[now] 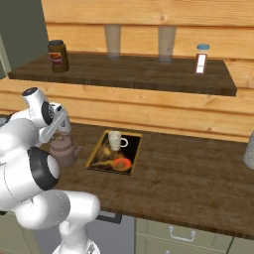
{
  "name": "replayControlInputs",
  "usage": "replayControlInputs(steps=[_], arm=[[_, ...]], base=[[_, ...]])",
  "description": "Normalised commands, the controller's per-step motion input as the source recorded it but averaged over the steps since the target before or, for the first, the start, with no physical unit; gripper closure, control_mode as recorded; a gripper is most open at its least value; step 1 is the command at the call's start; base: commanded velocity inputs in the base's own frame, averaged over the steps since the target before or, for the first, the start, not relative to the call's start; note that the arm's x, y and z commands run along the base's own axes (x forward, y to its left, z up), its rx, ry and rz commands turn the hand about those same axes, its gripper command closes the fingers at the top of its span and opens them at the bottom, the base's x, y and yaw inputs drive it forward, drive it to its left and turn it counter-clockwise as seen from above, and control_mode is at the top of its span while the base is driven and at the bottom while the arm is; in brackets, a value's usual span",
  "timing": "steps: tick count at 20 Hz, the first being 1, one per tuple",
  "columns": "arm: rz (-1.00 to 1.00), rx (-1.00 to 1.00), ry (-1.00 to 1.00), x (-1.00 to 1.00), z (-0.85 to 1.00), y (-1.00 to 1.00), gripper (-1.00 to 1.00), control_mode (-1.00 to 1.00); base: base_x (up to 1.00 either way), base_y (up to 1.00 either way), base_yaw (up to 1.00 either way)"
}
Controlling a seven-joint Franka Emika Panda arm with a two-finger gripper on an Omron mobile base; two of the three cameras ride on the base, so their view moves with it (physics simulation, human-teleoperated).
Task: Pick the kettle from the counter and place it on the tray. Then pick the mug from the cabinet and place it on the tray. Then close the cabinet doors.
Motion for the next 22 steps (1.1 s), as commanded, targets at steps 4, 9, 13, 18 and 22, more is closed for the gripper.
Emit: replayControlInputs(steps=[4,9,13,18,22], arm=[[0.00,0.00,0.05,0.13,-0.09,0.00,-1.00,-1.00],[0.00,0.00,0.04,0.20,-0.05,0.00,-1.00,-1.00],[0.00,0.00,0.07,0.17,-0.09,0.01,-1.00,-1.00],[0.00,0.00,0.08,0.04,-0.20,0.02,-1.00,-1.00],[0.00,0.00,0.03,0.00,-0.23,0.02,1.00,-1.00]], base=[[0.00,0.00,0.00],[0.00,0.00,0.00],[0.00,0.00,0.00],[0.00,0.00,0.00],[0.00,0.00,0.00]])
